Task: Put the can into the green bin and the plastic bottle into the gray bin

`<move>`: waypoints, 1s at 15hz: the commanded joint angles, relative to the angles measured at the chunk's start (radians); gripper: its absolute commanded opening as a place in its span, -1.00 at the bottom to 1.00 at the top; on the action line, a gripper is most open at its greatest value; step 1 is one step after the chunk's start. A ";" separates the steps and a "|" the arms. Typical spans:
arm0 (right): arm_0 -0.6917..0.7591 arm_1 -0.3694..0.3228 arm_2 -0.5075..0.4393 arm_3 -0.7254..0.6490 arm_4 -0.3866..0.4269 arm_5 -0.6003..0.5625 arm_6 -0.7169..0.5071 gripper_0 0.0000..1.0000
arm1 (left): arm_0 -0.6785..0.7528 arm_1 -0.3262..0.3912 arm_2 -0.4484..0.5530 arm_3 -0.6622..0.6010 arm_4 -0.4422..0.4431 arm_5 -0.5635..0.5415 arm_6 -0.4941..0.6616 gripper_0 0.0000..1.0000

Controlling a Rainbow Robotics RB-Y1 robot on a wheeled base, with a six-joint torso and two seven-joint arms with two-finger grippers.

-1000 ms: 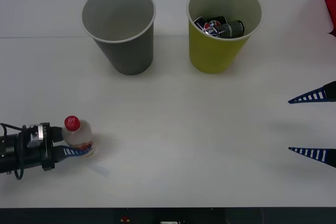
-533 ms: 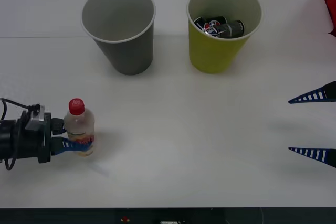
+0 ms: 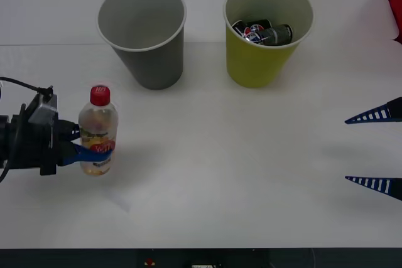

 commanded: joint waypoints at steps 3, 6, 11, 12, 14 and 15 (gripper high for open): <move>0.000 0.000 0.000 0.000 0.000 0.000 0.000 1.00 | 0.000 0.000 0.102 -0.173 -0.143 0.001 0.351 -1.00; 0.000 0.000 0.000 0.000 0.000 0.000 0.000 1.00 | 0.000 0.000 0.176 -0.283 -0.253 -0.001 0.578 -1.00; 0.000 0.000 0.000 0.000 0.000 0.000 0.000 1.00 | -0.037 0.097 0.251 -0.391 -0.336 -0.001 0.852 -1.00; 0.000 0.000 0.000 0.000 0.000 0.000 0.000 1.00 | -0.067 0.121 0.249 -0.386 -0.339 -0.001 0.863 -1.00; 0.000 0.000 0.000 0.000 0.000 0.000 0.000 1.00 | -0.158 0.163 0.228 -0.334 -0.329 -0.010 0.866 -1.00; 0.000 0.000 0.000 0.000 0.000 0.000 0.000 1.00 | -0.219 0.166 0.209 -0.288 -0.322 -0.027 0.868 -1.00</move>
